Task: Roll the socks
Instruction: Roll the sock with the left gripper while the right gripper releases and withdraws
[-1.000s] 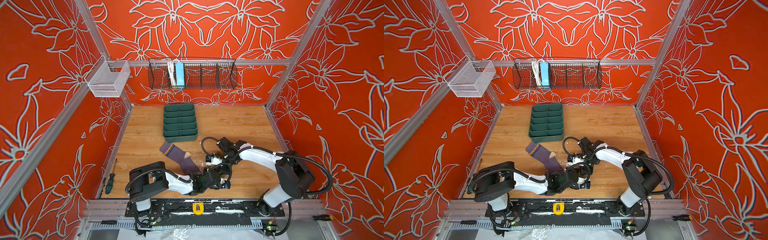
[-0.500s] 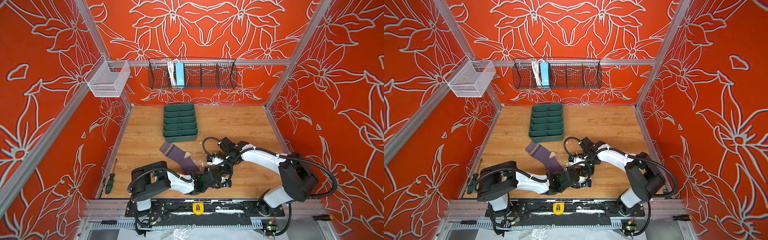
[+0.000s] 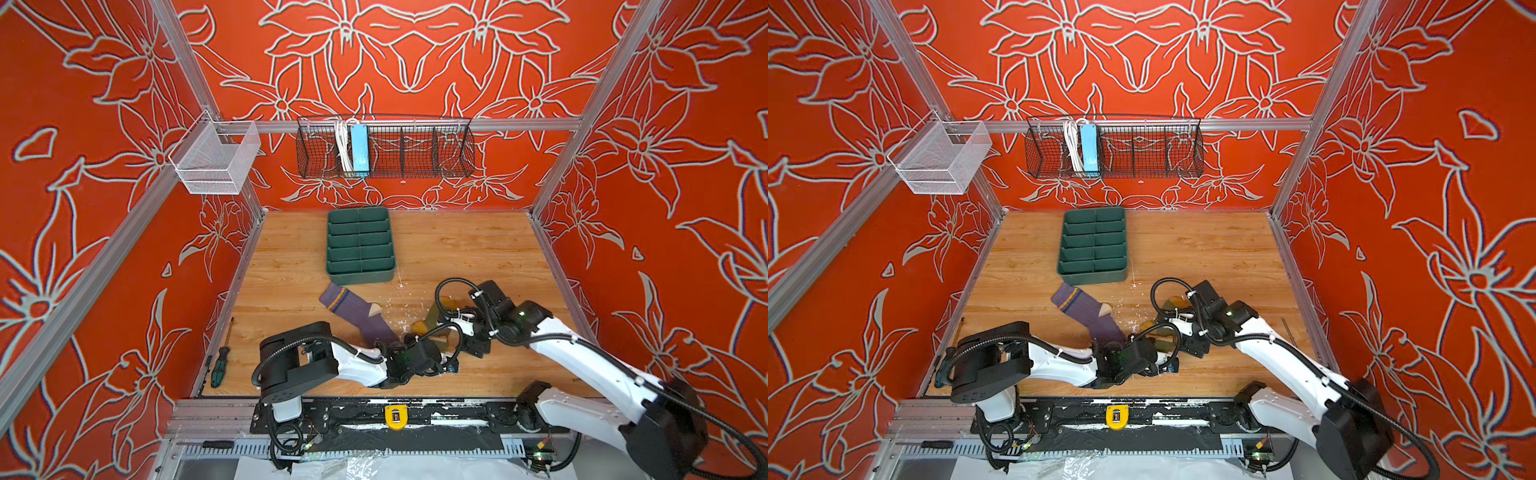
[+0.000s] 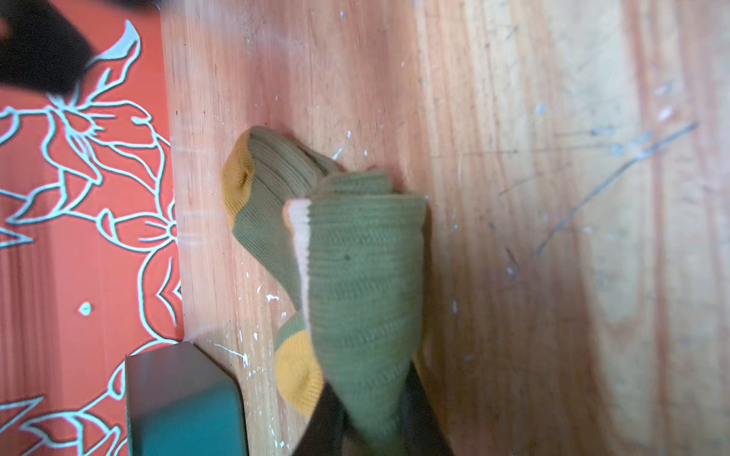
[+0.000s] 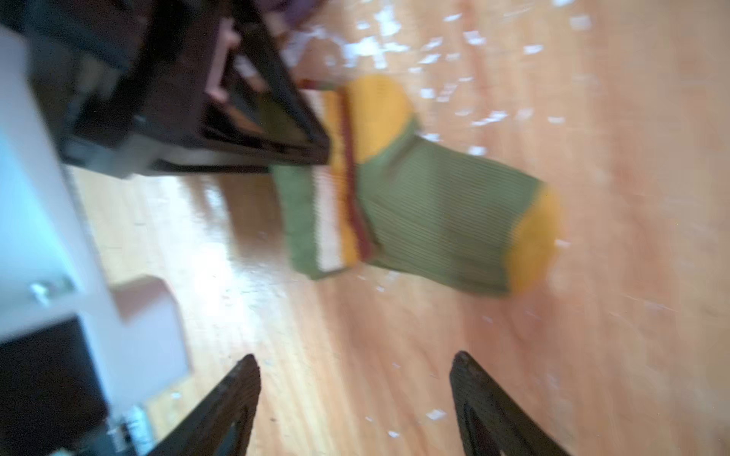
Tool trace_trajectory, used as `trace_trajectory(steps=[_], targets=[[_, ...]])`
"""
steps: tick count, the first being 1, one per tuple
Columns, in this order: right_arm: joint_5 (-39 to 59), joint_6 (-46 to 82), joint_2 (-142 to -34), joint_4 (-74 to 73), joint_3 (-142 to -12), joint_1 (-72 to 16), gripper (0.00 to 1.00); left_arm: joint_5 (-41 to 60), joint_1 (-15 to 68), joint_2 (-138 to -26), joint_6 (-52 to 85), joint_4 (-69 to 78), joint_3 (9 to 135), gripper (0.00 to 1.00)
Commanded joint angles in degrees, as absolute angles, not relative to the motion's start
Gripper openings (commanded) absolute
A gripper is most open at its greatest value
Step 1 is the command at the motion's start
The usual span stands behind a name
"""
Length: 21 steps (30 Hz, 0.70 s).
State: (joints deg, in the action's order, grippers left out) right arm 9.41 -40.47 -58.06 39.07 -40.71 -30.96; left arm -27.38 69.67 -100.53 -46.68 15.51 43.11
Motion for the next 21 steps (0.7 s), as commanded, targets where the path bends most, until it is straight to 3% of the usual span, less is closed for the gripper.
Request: trace_trajectory(steps=[1, 5, 12, 18, 21], targets=[[-2.8, -43.3, -53.2, 28.6, -37.0, -28.8, 0.86, -23.9, 68.9, -101.5, -45.8, 0.6, 45.1, 0.00], [-11.7, -41.4, -49.1, 15.6, -35.5, -25.3, 0.89, -15.5, 66.8, -104.8, -39.5, -17.7, 56.1, 0.00], [-19.5, -16.0, -44.4, 6.1, -42.8, -16.7, 0.91, 2.7, 60.9, -117.3, -29.4, -47.6, 80.5, 0.00], [-16.4, -12.7, -37.1, 5.5, -42.6, -16.5, 0.90, 18.7, 55.1, -132.8, -22.4, -66.0, 101.7, 0.00], [-4.9, -16.6, -31.1, 9.5, -42.1, -16.4, 0.90, 25.9, 52.4, -136.8, -21.5, -68.4, 105.6, 0.00]])
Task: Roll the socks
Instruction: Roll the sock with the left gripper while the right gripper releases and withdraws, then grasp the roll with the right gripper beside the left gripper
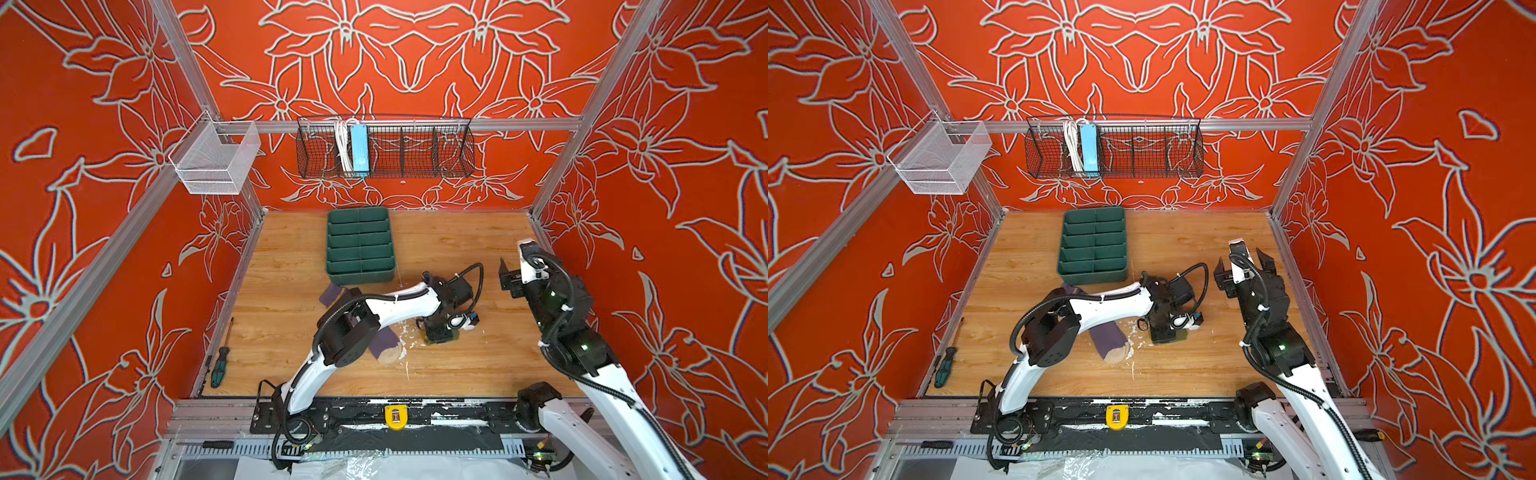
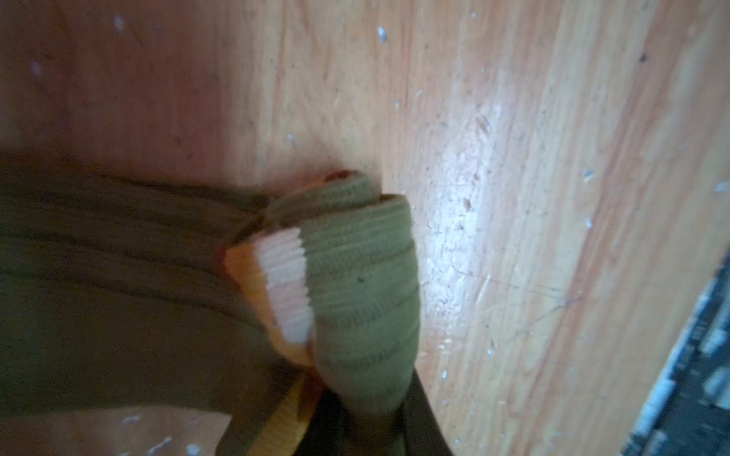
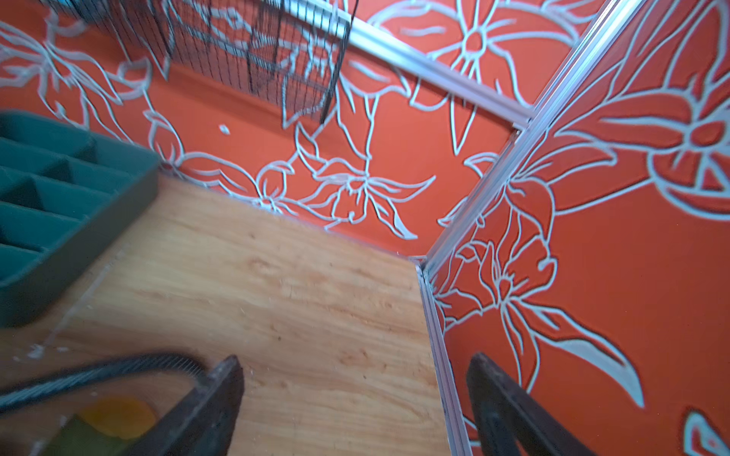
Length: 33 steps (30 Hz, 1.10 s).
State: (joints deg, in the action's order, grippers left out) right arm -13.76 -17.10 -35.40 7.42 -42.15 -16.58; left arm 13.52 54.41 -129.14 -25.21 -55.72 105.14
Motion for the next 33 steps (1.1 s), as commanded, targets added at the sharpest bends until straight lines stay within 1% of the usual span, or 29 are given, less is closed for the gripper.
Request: trace_trajectory(steps=[1, 3, 4, 5, 6, 7, 10, 11, 13, 18, 23, 29, 33], targets=[[-1.5, -17.4, -29.7, 10.9, -42.1, -16.4, 0.90, 27.1, 51.7, -137.4, -21.4, -68.3, 106.0, 0.00], [11.8, -22.3, -26.0, 17.7, -42.3, -16.4, 0.90, 30.3, 50.3, -138.2, -20.5, -67.2, 106.0, 0.00], [15.9, -24.2, -25.4, 20.8, -42.5, -16.4, 0.89, 31.6, 49.8, -138.6, -20.4, -67.2, 106.2, 0.00], [23.2, -27.3, -25.3, 26.0, -43.1, -16.4, 0.89, 32.9, 49.4, -139.1, -20.6, -67.4, 106.7, 0.00], [27.1, -29.8, -26.3, 31.0, -44.0, -16.4, 0.89, 33.7, 49.1, -139.8, -20.9, -67.9, 107.4, 0.00], [28.8, -31.5, -28.0, 35.3, -44.9, -16.5, 0.88, 34.5, 48.8, -140.3, -21.3, -68.3, 107.8, 0.00], [32.0, -38.8, -34.0, 46.8, -46.0, -16.8, 0.81, 37.2, 48.2, -141.3, -23.0, -68.3, 108.5, 0.00], [31.4, -40.5, -35.3, 48.3, -45.3, -17.3, 0.80, 38.4, 47.9, -141.5, -23.3, -68.1, 108.6, 0.00], [26.9, -44.0, -36.6, 48.0, -42.4, -20.5, 0.80, 39.4, 47.3, -142.0, -23.1, -67.9, 108.7, 0.00], [13.0, -50.4, -40.1, 42.3, -34.6, -30.8, 0.80, 40.3, 46.3, -142.3, -21.9, -66.5, 106.8, 0.00], [7.9, -52.6, -45.3, 32.2, -29.0, -37.7, 0.80, 39.9, 46.2, -143.3, -22.5, -67.2, 108.2, 0.00], [4.9, -55.4, -55.2, 19.4, -27.6, -38.4, 0.80, 39.5, 46.2, -143.3, -23.2, -67.2, 108.4, 0.00], [4.6, -53.4, -62.6, 13.3, -28.4, -38.4, 0.80, 39.4, 46.1, -143.5, -23.2, -67.3, 108.1, 0.00]])
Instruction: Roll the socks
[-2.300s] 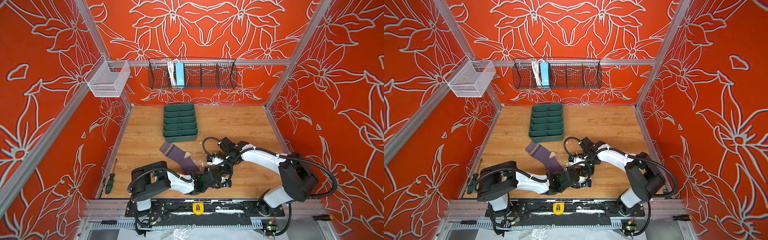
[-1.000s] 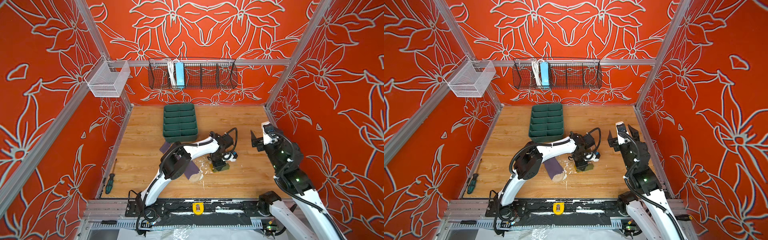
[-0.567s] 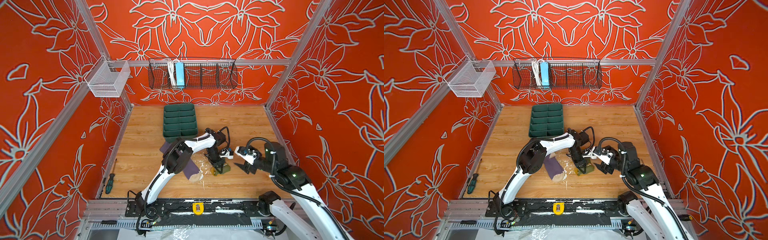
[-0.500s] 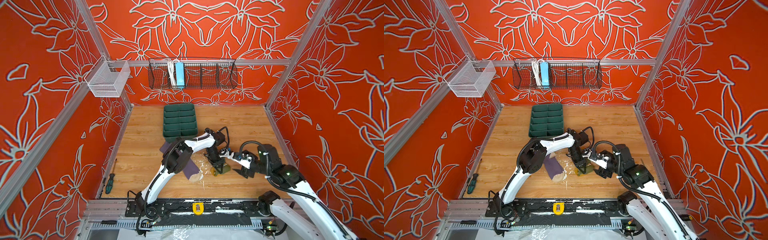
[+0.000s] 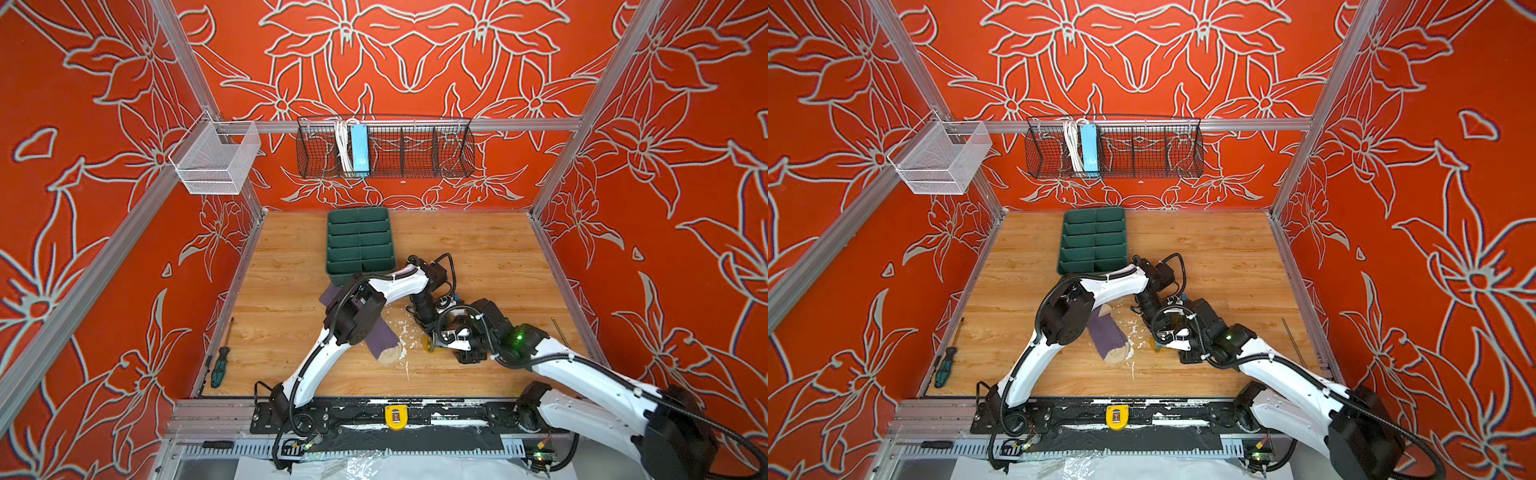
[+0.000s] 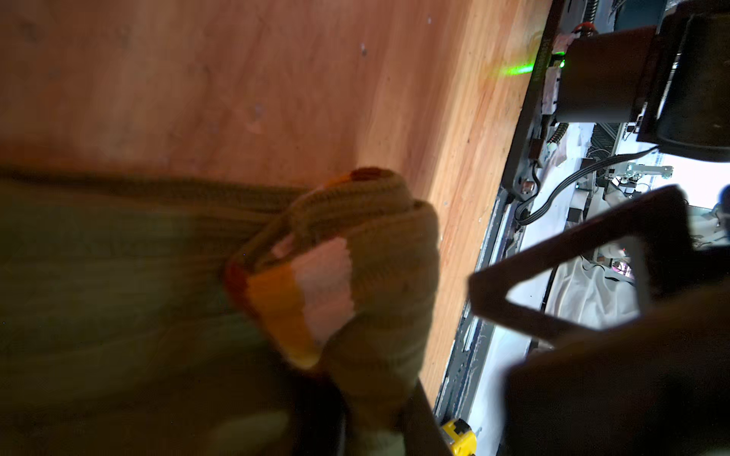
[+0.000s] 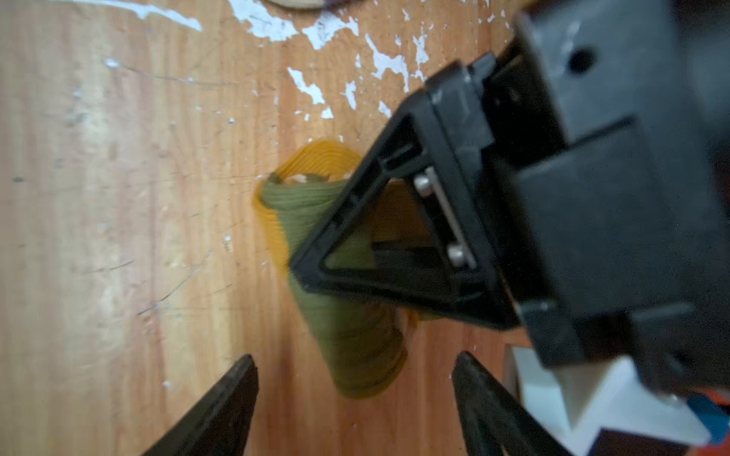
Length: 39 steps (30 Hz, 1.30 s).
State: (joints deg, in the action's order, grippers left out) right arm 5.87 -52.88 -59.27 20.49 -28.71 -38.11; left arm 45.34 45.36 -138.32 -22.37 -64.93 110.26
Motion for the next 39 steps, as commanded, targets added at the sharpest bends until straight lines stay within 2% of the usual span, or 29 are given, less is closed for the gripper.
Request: trace_trajectory(steps=[1, 6, 8, 12, 18, 19, 24, 30, 39], targets=[[5.0, -53.5, -64.8, 12.8, -28.9, -38.4, 0.79, 39.5, 46.1, -143.5, -23.2, -67.2, 108.0, 0.00], [4.1, -54.1, -71.7, 12.1, -30.5, -38.4, 0.71, 39.6, 46.1, -143.3, -24.2, -66.9, 107.8, 0.00], [4.7, -53.7, -72.1, 11.9, -30.1, -38.4, 0.66, 39.0, 46.1, -143.2, -24.3, -66.9, 107.8, 0.00], [6.1, -53.0, -71.6, 14.5, -29.9, -39.1, 0.38, 37.9, 46.1, -142.0, -23.2, -64.3, 106.3, 0.00], [8.1, -51.6, -69.8, 18.9, -28.9, -41.0, 0.04, 35.2, 45.5, -135.9, -18.6, -55.1, 100.7, 0.18], [9.1, -51.1, -69.4, 19.4, -28.6, -41.1, 0.01, 34.2, 45.2, -134.2, -17.2, -52.5, 99.0, 0.24], [13.0, -48.3, -69.5, 22.0, -29.4, -41.6, 0.00, 31.6, 43.8, -121.7, -12.0, -38.6, 88.0, 0.42], [16.6, -44.3, -72.8, 25.6, -33.4, -41.7, 0.00, 25.3, 43.2, -106.7, -9.5, -25.2, 76.2, 0.57], [19.6, -42.1, -75.9, 30.3, -36.4, -41.7, 0.00, 11.1, 41.9, -84.5, -11.1, -11.1, 60.2, 0.73]])
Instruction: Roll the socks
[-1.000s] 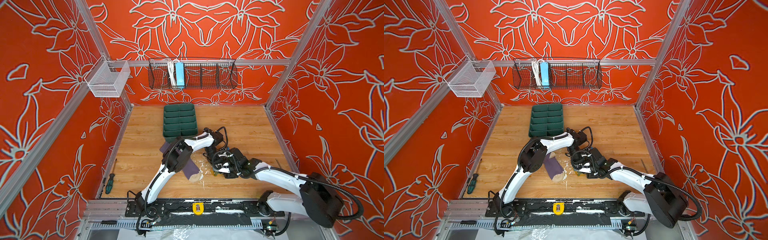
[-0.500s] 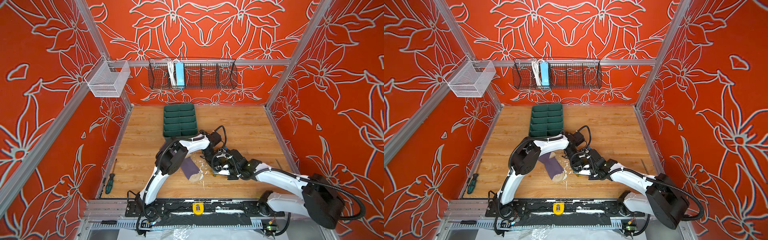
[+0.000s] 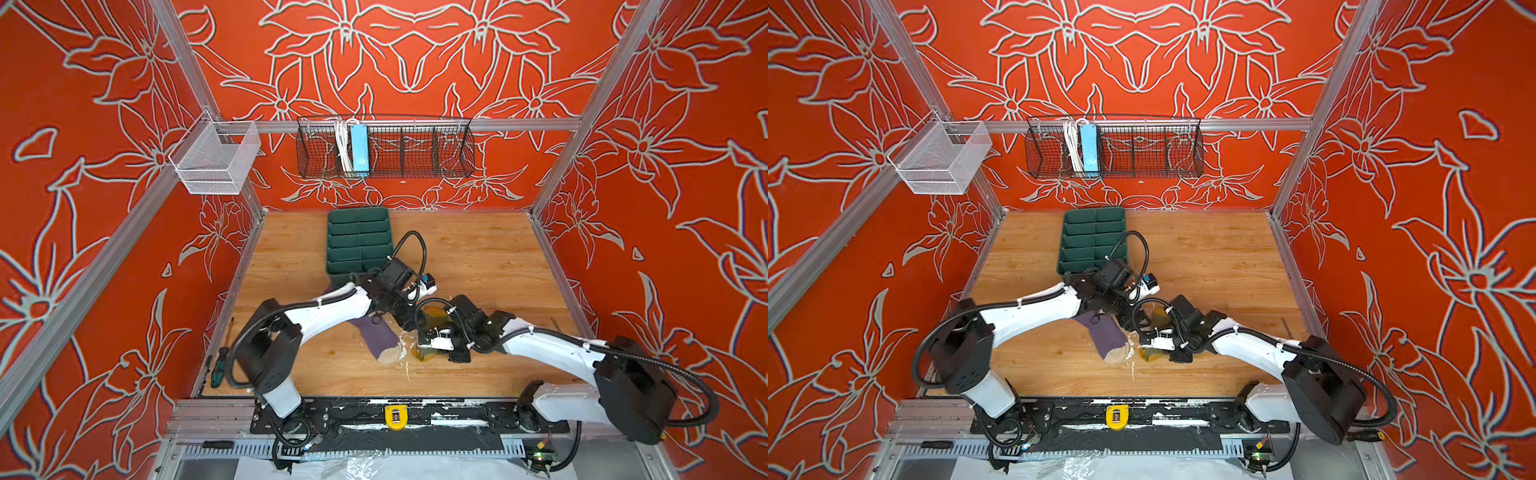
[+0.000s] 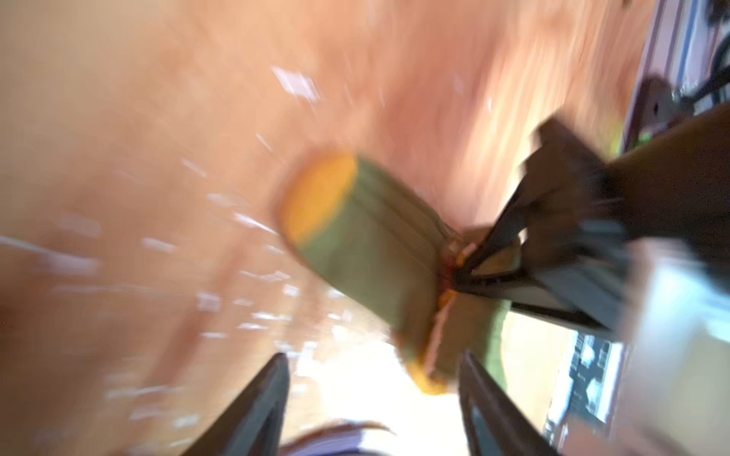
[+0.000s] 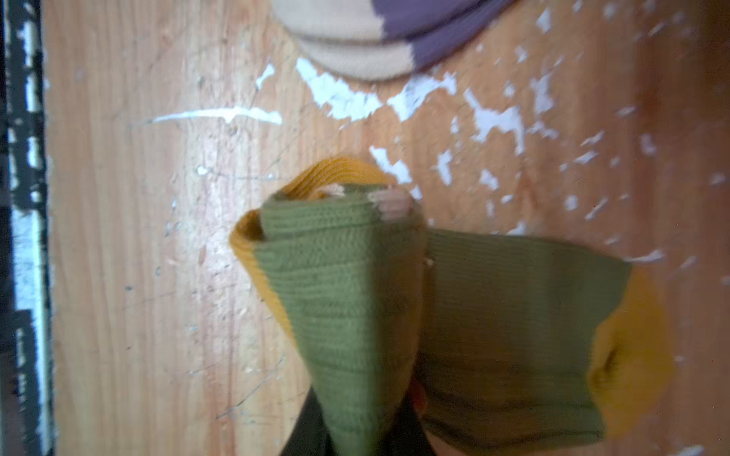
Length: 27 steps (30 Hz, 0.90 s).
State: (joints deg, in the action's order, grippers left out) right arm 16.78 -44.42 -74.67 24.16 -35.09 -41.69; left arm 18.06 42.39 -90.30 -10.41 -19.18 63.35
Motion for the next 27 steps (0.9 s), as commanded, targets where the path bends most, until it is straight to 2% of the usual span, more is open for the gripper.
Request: trace_trajectory(steps=[1, 8, 12, 15, 18, 23, 27], targets=[[19.8, -42.1, -76.3, 30.6, -36.8, -41.7, 0.00, 9.2, 41.8, -82.2, -11.8, -10.2, 59.1, 0.73], [21.2, -41.7, -81.4, 34.2, -40.4, -41.7, 0.00, -8.7, 41.2, -59.9, -22.1, -1.2, 50.0, 0.75], [22.5, -41.4, -85.6, 38.3, -44.5, -41.6, 0.00, -6.6, 41.1, -46.8, -36.1, 2.4, 45.1, 0.75], [24.1, -41.0, -88.6, 41.2, -47.2, -41.5, 0.00, -1.8, 41.1, -42.2, -45.9, -1.6, 45.1, 0.76], [24.1, -41.2, -90.7, 42.5, -49.3, -41.3, 0.00, 6.2, 42.6, -42.1, -57.4, -8.5, 46.6, 0.77], [22.8, -41.5, -91.9, 42.8, -50.7, -40.9, 0.00, 0.1, 53.2, -48.8, -65.4, -10.6, 45.8, 0.78], [21.6, -41.7, -93.1, 43.3, -51.9, -40.2, 0.00, -4.1, 60.5, -57.9, -66.5, -9.5, 42.3, 0.78]])
